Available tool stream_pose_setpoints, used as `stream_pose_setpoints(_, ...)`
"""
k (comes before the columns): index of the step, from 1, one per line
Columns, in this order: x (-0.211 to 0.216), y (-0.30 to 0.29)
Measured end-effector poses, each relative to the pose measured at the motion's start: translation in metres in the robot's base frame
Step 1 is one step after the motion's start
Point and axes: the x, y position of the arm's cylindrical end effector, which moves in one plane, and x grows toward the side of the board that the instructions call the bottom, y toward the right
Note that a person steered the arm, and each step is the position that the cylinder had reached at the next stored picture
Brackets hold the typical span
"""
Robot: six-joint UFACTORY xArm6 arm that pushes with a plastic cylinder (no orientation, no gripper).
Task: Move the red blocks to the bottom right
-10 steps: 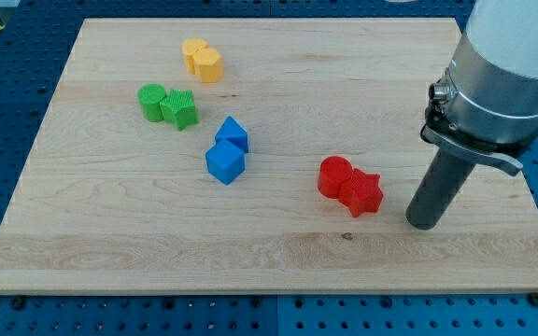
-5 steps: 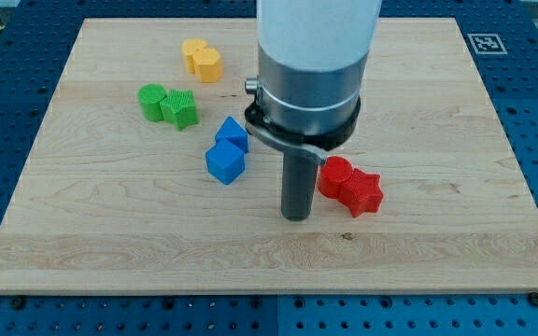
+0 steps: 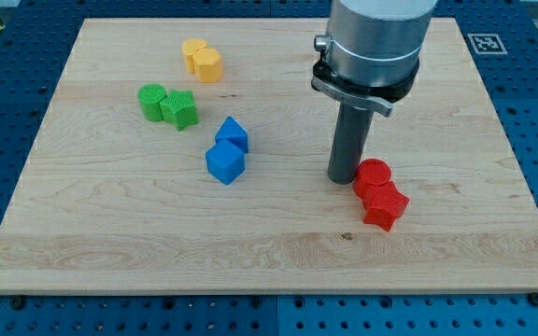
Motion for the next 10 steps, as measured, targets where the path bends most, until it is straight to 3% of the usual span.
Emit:
stream_pose_setpoints(2,0.001,0.005)
stream_pose_setpoints(6,0.058,0.012)
stream_pose_setpoints(8,0.057,0.047)
stream_pose_setpoints(10,0.045,0.119)
